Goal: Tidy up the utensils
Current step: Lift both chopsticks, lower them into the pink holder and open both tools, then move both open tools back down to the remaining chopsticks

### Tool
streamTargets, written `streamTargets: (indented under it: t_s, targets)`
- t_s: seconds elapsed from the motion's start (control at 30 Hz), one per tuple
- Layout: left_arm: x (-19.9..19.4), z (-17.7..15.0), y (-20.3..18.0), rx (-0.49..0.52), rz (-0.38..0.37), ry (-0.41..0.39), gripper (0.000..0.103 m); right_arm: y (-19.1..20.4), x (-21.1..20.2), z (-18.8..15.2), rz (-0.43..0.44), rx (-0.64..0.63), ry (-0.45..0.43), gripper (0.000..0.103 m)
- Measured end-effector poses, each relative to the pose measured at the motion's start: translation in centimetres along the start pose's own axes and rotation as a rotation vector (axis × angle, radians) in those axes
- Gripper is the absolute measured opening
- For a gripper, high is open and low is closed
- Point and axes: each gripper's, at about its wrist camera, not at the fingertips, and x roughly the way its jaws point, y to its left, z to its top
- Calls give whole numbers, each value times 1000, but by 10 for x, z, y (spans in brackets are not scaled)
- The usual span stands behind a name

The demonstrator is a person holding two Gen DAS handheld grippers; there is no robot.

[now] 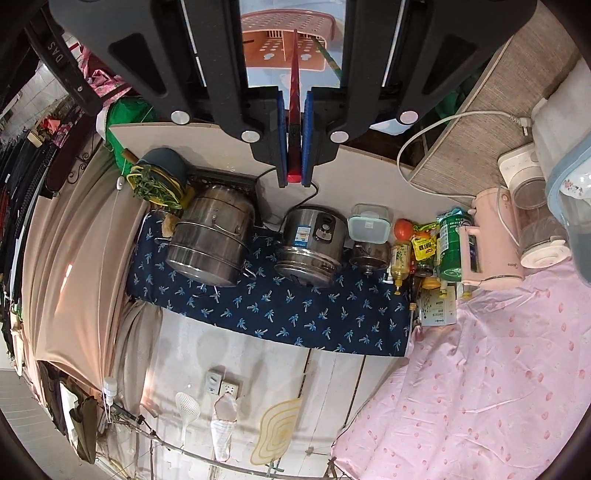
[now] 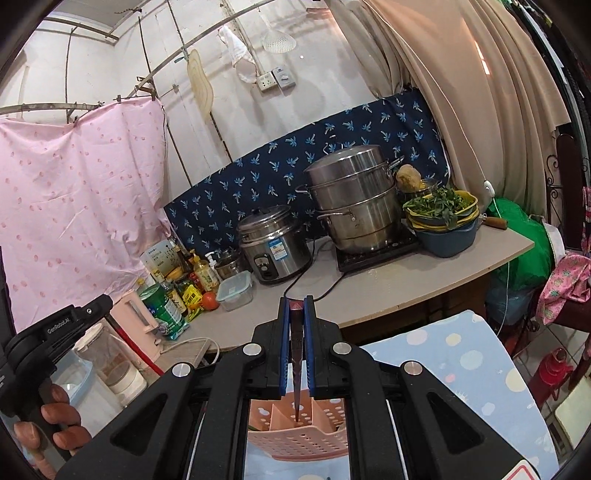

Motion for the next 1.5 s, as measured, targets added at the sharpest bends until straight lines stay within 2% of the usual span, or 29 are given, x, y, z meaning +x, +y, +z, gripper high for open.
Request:
streamTargets:
  t_s: [0.17, 0.43, 0.57, 0.63, 0.7, 0.77, 0.83, 0.93, 1.07, 1.23, 1.5]
  targets:
    - [16, -6, 2, 1, 10, 5, 7, -8, 18, -9, -8, 3, 41, 7]
    - [48, -44, 12, -4, 11, 107, 7, -14, 42, -33, -30, -4, 120, 9]
    - [53, -61, 14, 8, 27, 129, 8, -12, 40, -40, -43, -32, 118, 11]
    - [55, -66, 15, 9, 29, 150, 13, -11, 36, -42, -39, -35, 120, 12]
    - [54, -69, 18, -2, 30, 160, 31, -11, 32, -42, -34, -37, 121, 15]
    - [49, -72, 21, -12, 37, 157, 42, -11, 25, -43, -32, -38, 116, 21]
    - [41, -74, 24, -17, 32, 161, 45, -12, 16, -46, -28, -37, 116, 27]
    - [32, -80, 27, -17, 31, 178, 46, -14, 5, -52, -23, -34, 126, 27]
    - [13, -95, 32, -20, 23, 216, 61, -16, -11, -69, -17, -37, 155, 27]
    - [-12, -126, 35, 10, 36, 265, 62, -21, -33, -101, -10, -51, 217, 27]
    - [-39, -207, 47, 37, 74, 421, 62, -36, -68, -175, -31, -88, 369, 27]
